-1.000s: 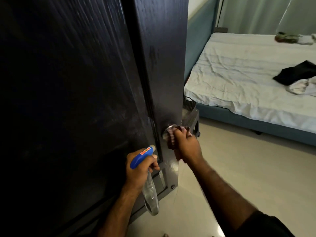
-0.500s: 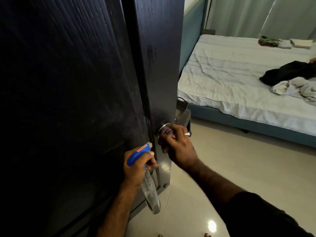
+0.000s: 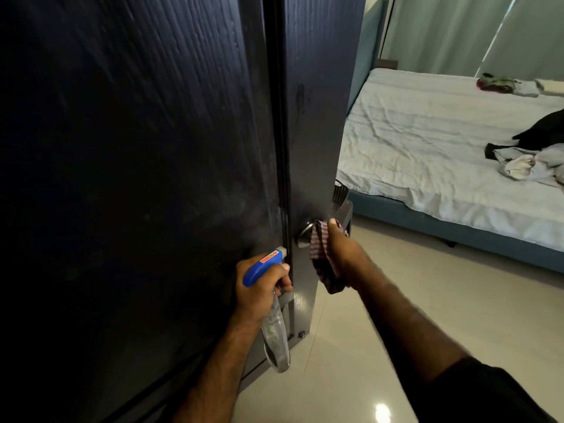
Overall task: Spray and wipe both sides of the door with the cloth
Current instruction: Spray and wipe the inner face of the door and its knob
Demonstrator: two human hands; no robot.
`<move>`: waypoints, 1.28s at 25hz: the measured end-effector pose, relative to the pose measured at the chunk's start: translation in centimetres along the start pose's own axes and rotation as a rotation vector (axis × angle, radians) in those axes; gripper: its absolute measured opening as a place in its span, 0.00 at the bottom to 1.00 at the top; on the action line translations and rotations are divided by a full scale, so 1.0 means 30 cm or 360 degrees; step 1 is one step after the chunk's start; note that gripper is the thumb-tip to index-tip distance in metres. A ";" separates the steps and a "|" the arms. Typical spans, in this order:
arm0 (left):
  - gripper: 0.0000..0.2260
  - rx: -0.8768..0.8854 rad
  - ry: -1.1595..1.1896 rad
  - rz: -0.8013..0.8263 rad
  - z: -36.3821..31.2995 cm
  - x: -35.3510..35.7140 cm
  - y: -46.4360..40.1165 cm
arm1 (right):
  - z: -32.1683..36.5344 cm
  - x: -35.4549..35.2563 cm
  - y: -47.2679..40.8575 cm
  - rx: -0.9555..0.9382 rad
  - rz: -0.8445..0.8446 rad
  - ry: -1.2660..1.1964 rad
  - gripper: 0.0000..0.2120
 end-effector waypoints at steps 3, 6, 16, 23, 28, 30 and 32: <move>0.10 -0.0025 -0.0026 0.0032 0.021 -0.002 -0.006 | 0.073 0.037 0.071 -0.0682 -0.0093 0.1513 0.26; 0.11 -0.0036 -0.0013 0.0026 0.017 -0.002 -0.014 | 0.073 0.081 0.135 -0.1019 -0.0298 0.1508 0.30; 0.14 -0.0007 0.0105 -0.0074 -0.052 -0.062 -0.027 | -0.029 0.032 0.029 -0.1537 -0.0143 0.0888 0.16; 0.14 0.0030 0.0128 -0.0075 -0.042 -0.074 -0.027 | -0.044 0.092 -0.061 -0.0244 -0.0301 -0.0640 0.15; 0.14 0.0013 0.0081 -0.0028 -0.035 -0.034 -0.037 | -0.052 0.089 0.019 0.0167 0.0026 -0.0858 0.31; 0.14 0.0002 0.0061 -0.0034 -0.033 -0.017 -0.039 | -0.040 0.090 0.013 -0.0220 0.0029 -0.0699 0.19; 0.13 -0.0003 0.0032 -0.0054 -0.033 -0.002 -0.035 | -0.010 0.085 0.002 -0.0811 -0.0086 0.0149 0.12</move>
Point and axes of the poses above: each hand's wrist, its own y-axis away from the middle knuckle, its own x-axis out of the palm, z = x × y, the point moved 3 cm from there along -y, towards the middle knuckle, and after that the axes turned 8 degrees about -x, right-handed, at the moved point
